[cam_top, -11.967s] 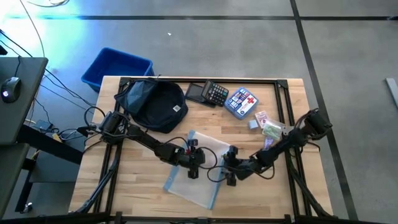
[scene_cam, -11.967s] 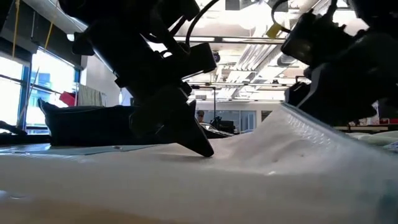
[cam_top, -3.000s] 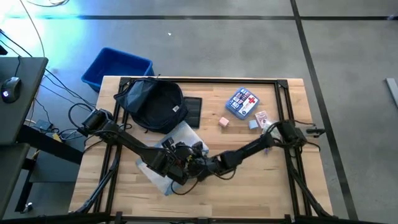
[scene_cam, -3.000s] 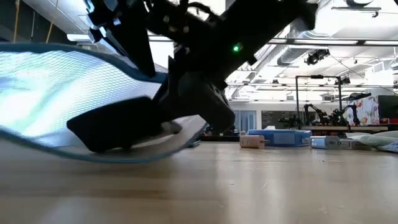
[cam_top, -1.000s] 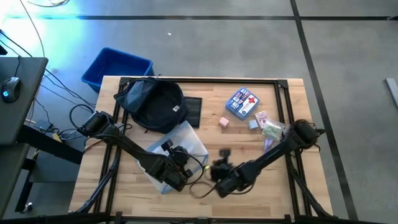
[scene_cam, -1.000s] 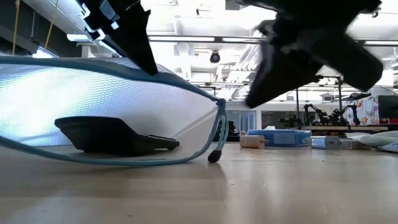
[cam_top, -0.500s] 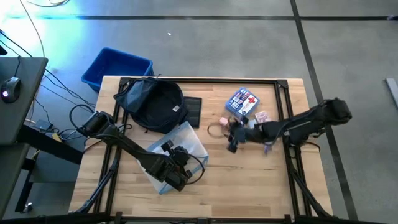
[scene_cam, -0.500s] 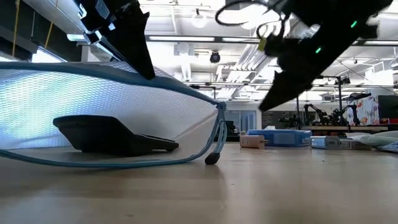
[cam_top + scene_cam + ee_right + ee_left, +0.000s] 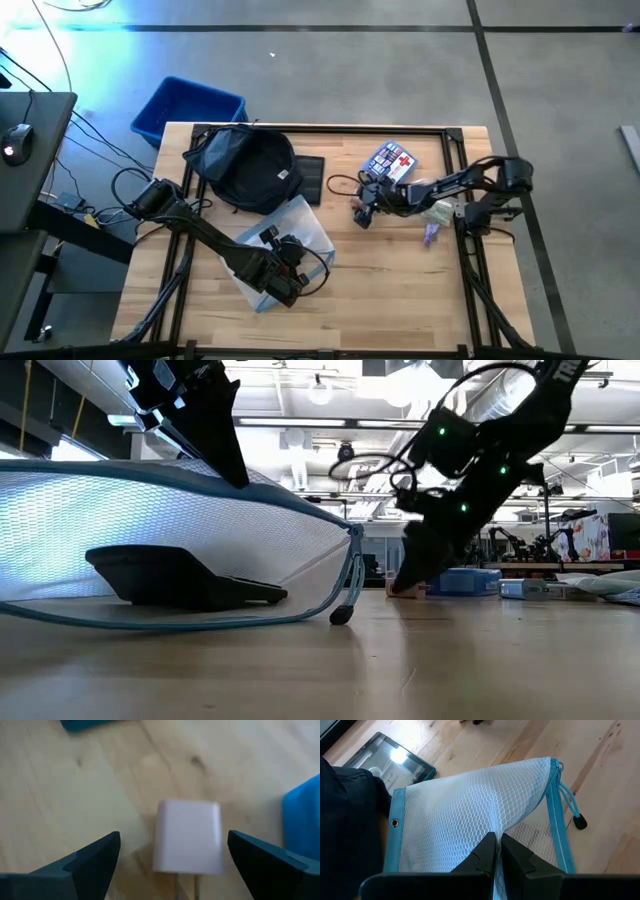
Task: Unpack backpack
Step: Put the pink charger adapter into the transparent zip bag
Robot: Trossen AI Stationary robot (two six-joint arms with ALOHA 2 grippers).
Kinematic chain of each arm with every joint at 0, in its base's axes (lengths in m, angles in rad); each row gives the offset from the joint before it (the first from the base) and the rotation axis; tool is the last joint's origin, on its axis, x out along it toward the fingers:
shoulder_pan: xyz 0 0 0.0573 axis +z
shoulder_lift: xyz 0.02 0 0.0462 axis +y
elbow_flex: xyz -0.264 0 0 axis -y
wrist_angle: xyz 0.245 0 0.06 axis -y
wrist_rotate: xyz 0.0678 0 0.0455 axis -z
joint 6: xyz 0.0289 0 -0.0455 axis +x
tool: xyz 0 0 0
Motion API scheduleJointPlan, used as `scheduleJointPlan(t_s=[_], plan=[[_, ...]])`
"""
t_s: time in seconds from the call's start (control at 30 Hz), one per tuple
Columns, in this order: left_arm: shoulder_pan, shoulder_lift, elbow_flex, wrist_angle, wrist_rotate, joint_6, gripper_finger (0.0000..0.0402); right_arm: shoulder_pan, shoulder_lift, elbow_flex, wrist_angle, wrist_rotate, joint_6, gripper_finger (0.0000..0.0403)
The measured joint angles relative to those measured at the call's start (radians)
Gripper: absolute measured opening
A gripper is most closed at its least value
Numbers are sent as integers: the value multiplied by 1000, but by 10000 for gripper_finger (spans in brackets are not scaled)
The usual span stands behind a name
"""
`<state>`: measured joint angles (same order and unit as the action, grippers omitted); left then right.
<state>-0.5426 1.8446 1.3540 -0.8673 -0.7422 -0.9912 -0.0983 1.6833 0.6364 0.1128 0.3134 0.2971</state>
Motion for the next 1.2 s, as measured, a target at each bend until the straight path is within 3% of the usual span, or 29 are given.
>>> scheduleJointPlan(t_s=[0.07, 0.23, 0.4, 0.63, 0.77, 0.87, 1.03, 1.2], plan=[[0, 0, 0, 0, 0, 1, 0, 6, 11, 6, 6, -7, 1, 300], [0, 0, 0, -1, 0, 1, 0, 25, 4, 6, 1, -8, 9, 166], [0, 0, 0, -3, -1, 0, 0, 122, -41, 4, -21, -26, 33, 167], [3, 0, 0, 3, -75, -74, 0, 470, -79, 4, 117, -65, 171, 167], [33, 0, 0, 55, -138, -59, 0, 603, -27, 79, 176, -65, 144, 167], [65, 0, 0, 150, -148, 22, 0, 610, 34, 203, 134, -61, 73, 167], [87, 0, 0, 243, -75, 134, 0, 543, 170, 394, 3, -8, -51, 167], [69, 0, 0, 220, -51, 139, 0, 424, 272, 464, -15, 222, -13, 167]])
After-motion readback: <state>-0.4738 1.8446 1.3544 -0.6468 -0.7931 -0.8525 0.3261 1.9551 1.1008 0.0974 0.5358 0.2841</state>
